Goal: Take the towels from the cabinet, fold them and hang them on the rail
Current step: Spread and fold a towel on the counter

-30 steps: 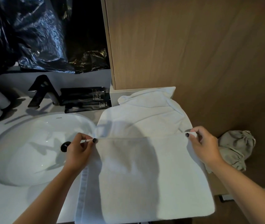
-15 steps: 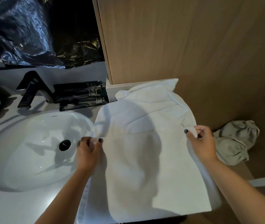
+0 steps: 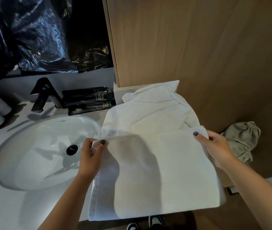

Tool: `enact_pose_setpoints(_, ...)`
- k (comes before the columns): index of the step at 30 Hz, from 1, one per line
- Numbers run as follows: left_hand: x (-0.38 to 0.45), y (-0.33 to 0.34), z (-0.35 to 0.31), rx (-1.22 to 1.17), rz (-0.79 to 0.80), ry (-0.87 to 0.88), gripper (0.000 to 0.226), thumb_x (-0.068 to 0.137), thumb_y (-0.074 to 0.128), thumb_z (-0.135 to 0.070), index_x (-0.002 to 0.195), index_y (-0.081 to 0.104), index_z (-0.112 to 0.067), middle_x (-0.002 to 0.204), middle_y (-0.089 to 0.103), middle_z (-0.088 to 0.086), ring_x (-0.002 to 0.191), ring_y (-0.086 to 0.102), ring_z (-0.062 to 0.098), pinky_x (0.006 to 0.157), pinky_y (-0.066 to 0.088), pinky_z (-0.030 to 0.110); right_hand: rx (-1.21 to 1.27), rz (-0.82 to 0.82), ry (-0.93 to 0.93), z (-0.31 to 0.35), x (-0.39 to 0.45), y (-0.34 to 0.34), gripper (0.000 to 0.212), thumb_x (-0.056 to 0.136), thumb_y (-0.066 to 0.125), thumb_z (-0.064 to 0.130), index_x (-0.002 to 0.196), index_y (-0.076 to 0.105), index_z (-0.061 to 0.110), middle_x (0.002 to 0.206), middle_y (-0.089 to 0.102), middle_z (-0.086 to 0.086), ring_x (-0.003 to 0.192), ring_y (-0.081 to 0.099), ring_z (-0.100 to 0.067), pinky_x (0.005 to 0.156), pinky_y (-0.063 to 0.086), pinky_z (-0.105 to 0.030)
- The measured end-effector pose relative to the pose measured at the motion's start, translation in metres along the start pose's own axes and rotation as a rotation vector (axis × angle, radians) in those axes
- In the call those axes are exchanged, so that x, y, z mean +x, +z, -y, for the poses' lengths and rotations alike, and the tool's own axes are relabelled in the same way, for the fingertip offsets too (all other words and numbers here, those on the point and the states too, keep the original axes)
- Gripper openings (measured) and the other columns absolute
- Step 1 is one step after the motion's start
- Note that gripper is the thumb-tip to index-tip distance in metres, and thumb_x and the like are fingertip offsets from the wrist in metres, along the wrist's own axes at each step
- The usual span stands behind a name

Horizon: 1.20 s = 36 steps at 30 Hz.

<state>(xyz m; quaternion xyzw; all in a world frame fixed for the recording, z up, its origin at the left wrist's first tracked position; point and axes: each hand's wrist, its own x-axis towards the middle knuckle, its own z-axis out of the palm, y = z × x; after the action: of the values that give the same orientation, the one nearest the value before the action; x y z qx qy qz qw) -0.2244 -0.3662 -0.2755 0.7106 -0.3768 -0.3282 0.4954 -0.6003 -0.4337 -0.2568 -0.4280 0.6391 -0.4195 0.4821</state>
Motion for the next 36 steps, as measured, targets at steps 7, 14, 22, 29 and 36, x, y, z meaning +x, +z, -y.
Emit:
enact_pose_setpoints(7, -0.027, -0.029, -0.028, -0.101, -0.005, 0.093, 0.013, 0.092, 0.067, -0.015, 0.088, 0.055, -0.009, 0.073, 0.060, 0.002, 0.057, 0.055, 0.004, 0.060, 0.046, 0.027, 0.089, -0.157, -0.112, 0.028, -0.058, -0.001, 0.016, 0.091, 0.069, 0.027, 0.089, 0.075, 0.012, 0.085, 0.074, -0.010, 0.079, 0.067, -0.030, 0.075, 0.053, -0.039)
enact_pose_setpoints(14, -0.043, -0.045, -0.044, -0.325, -0.038, 0.072, 0.019, 0.087, 0.074, -0.019, 0.089, 0.060, -0.006, 0.052, 0.057, -0.012, 0.040, 0.047, 0.003, 0.039, 0.038, 0.014, 0.159, -0.250, -0.159, 0.032, -0.103, -0.002, 0.023, 0.093, 0.065, 0.031, 0.076, 0.073, 0.019, 0.083, 0.073, -0.006, 0.085, 0.067, -0.028, 0.081, 0.052, -0.042)
enact_pose_setpoints(22, -0.077, -0.084, -0.071, -0.333, -0.028, 0.053, 0.019, 0.088, 0.072, -0.022, 0.092, 0.061, -0.007, 0.077, 0.065, 0.014, 0.057, 0.061, 0.021, 0.050, 0.051, 0.027, 0.154, -0.226, -0.244, 0.038, -0.127, 0.002, 0.032, 0.096, 0.061, 0.030, 0.086, 0.067, 0.000, 0.076, 0.062, -0.012, 0.070, 0.057, -0.021, 0.062, 0.042, -0.030)
enact_pose_setpoints(29, -0.133, -0.106, -0.060, -0.244, -0.077, 0.040, 0.029, 0.088, 0.073, -0.024, 0.099, 0.059, -0.001, 0.088, 0.069, 0.017, 0.071, 0.065, 0.027, 0.064, 0.055, 0.036, 0.154, -0.110, -0.202, 0.018, -0.164, -0.012, 0.038, 0.093, 0.064, 0.037, 0.085, 0.066, -0.001, 0.082, 0.064, -0.026, 0.075, 0.060, -0.028, 0.068, 0.043, -0.037)
enact_pose_setpoints(36, -0.156, -0.108, -0.043, -0.177, -0.110, -0.007, 0.026, 0.087, 0.074, -0.029, 0.096, 0.063, -0.007, 0.086, 0.071, 0.010, 0.070, 0.065, 0.023, 0.064, 0.054, 0.032, -0.078, -0.082, -0.299, 0.013, -0.161, -0.022, 0.045, 0.095, 0.060, 0.026, 0.064, 0.043, -0.003, 0.061, 0.031, -0.008, 0.058, 0.031, -0.017, 0.056, 0.022, -0.029)
